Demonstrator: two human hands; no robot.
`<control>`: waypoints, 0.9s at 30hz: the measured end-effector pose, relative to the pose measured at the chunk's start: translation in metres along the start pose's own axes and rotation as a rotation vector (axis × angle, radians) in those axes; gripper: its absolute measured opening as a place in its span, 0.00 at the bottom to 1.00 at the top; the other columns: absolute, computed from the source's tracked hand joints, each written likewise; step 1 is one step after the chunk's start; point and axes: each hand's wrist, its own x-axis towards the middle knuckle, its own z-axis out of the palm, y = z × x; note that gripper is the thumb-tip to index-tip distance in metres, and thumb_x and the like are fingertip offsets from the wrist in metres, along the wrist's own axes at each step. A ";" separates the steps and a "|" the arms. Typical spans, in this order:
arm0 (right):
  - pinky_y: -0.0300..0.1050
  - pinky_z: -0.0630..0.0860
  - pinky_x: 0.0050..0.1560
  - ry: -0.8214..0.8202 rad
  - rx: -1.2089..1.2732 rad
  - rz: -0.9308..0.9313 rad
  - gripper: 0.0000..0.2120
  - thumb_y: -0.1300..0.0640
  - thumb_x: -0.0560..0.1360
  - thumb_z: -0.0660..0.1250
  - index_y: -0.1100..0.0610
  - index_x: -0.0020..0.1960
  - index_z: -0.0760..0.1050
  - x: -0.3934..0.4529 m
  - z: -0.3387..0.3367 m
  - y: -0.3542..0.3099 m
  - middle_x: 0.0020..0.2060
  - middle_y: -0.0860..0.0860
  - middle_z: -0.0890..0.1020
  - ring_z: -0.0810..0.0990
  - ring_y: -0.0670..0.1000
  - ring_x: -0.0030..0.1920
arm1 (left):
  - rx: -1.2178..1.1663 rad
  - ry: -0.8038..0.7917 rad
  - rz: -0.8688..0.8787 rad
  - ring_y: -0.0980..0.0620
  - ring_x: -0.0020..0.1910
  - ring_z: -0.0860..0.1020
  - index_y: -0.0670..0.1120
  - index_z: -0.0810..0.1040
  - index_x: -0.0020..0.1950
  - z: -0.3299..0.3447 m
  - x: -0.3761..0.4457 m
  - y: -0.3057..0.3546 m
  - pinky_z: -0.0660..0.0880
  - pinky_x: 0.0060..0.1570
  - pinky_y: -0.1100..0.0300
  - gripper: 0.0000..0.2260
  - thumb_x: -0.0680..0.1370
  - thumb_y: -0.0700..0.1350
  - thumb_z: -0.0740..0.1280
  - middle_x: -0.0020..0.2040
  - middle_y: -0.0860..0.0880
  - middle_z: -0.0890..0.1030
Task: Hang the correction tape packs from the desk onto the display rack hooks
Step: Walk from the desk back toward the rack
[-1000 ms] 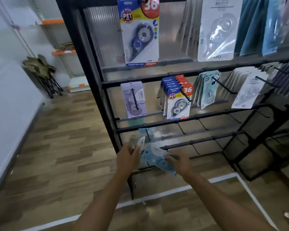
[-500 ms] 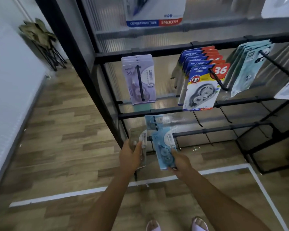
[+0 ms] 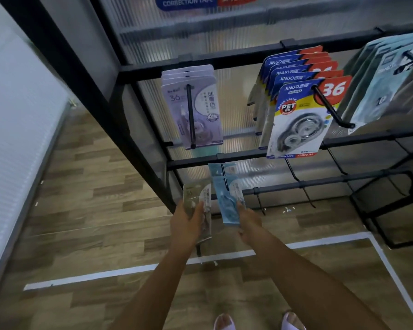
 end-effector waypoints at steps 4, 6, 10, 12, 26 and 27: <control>0.59 0.74 0.54 -0.092 -0.005 -0.050 0.29 0.38 0.76 0.61 0.60 0.66 0.70 0.019 0.020 -0.020 0.61 0.62 0.75 0.74 0.60 0.56 | -0.012 0.005 0.021 0.62 0.40 0.77 0.52 0.73 0.54 0.003 0.010 0.000 0.70 0.27 0.75 0.08 0.78 0.54 0.65 0.43 0.58 0.78; 0.61 0.73 0.49 -0.093 0.041 0.022 0.37 0.35 0.72 0.63 0.56 0.73 0.61 0.023 0.024 -0.028 0.67 0.61 0.69 0.71 0.63 0.61 | 0.005 -0.003 0.037 0.64 0.40 0.77 0.53 0.72 0.55 0.005 0.013 0.001 0.70 0.29 0.73 0.09 0.78 0.56 0.64 0.44 0.57 0.78; 0.64 0.73 0.57 -0.025 0.021 0.017 0.35 0.41 0.75 0.64 0.54 0.75 0.54 0.018 0.022 -0.032 0.70 0.59 0.65 0.67 0.65 0.66 | 0.046 -0.051 0.111 0.66 0.40 0.76 0.51 0.74 0.59 0.010 0.015 0.007 0.70 0.31 0.73 0.14 0.78 0.57 0.63 0.45 0.58 0.78; 0.60 0.73 0.61 -0.006 -0.109 -0.067 0.26 0.46 0.79 0.59 0.60 0.71 0.63 0.001 0.017 -0.037 0.64 0.60 0.72 0.72 0.61 0.62 | 0.037 -0.074 0.144 0.66 0.39 0.76 0.47 0.75 0.59 0.014 0.012 0.014 0.71 0.31 0.76 0.14 0.79 0.53 0.64 0.45 0.57 0.78; 0.41 0.80 0.38 -0.058 0.194 -0.657 0.11 0.53 0.79 0.63 0.58 0.42 0.77 -0.169 -0.101 -0.101 0.38 0.52 0.84 0.83 0.46 0.38 | -0.110 -0.164 0.391 0.59 0.36 0.76 0.49 0.74 0.45 0.065 -0.069 0.123 0.70 0.31 0.73 0.04 0.77 0.44 0.68 0.39 0.52 0.79; 0.42 0.80 0.38 -0.049 0.203 -0.676 0.10 0.54 0.79 0.64 0.59 0.41 0.76 -0.173 -0.111 -0.103 0.37 0.53 0.83 0.82 0.47 0.38 | -0.122 -0.189 0.403 0.61 0.37 0.77 0.48 0.75 0.46 0.070 -0.076 0.129 0.71 0.32 0.73 0.02 0.78 0.44 0.68 0.40 0.52 0.79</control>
